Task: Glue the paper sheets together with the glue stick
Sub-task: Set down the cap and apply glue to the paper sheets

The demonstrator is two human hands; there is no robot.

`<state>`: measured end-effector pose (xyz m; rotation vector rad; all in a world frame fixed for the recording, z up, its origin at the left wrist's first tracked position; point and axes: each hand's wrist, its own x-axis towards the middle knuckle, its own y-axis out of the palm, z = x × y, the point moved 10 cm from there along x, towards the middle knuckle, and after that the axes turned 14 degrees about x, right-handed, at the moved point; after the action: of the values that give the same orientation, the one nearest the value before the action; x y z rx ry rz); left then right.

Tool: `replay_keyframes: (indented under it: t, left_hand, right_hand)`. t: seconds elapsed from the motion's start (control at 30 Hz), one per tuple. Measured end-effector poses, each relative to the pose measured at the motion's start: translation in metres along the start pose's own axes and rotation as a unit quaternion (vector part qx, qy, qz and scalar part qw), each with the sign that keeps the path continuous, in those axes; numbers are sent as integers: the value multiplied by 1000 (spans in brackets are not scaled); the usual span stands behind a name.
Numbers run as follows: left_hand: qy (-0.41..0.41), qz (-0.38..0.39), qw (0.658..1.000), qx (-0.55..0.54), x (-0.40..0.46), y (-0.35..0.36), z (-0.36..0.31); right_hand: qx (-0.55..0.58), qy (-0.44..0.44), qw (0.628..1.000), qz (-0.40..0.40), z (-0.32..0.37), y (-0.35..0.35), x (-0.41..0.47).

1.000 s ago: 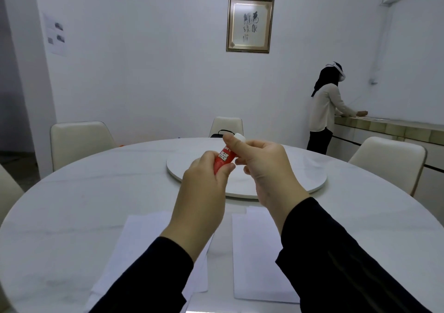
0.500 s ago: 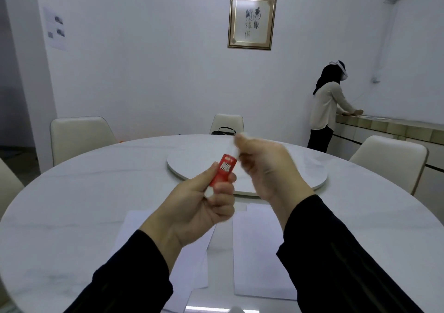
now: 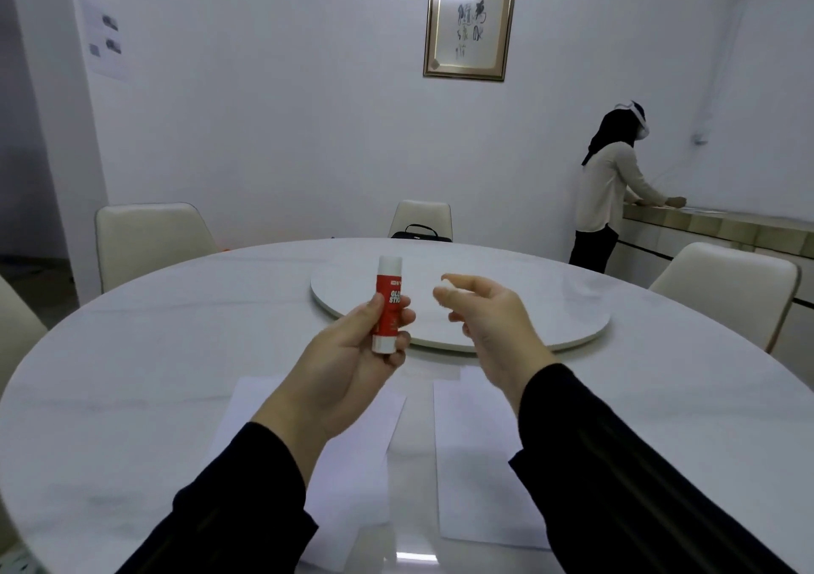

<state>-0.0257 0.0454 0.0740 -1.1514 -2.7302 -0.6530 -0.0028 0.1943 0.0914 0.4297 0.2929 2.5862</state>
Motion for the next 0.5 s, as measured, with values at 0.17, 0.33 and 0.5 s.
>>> replay_keyframes:
  t: [0.17, 0.33, 0.5]
  left_hand:
    - [57, -113, 991, 35, 13, -27, 2]
    - [63, -180, 977, 96, 21, -45, 14]
    - [69, -194, 974, 96, 31, -58, 24]
  right_hand:
    - [-132, -21, 988, -71, -35, -8, 16]
    - [-259, -41, 962, -70, -62, -4, 38]
    - [-350, -23, 936, -37, -91, -1, 55]
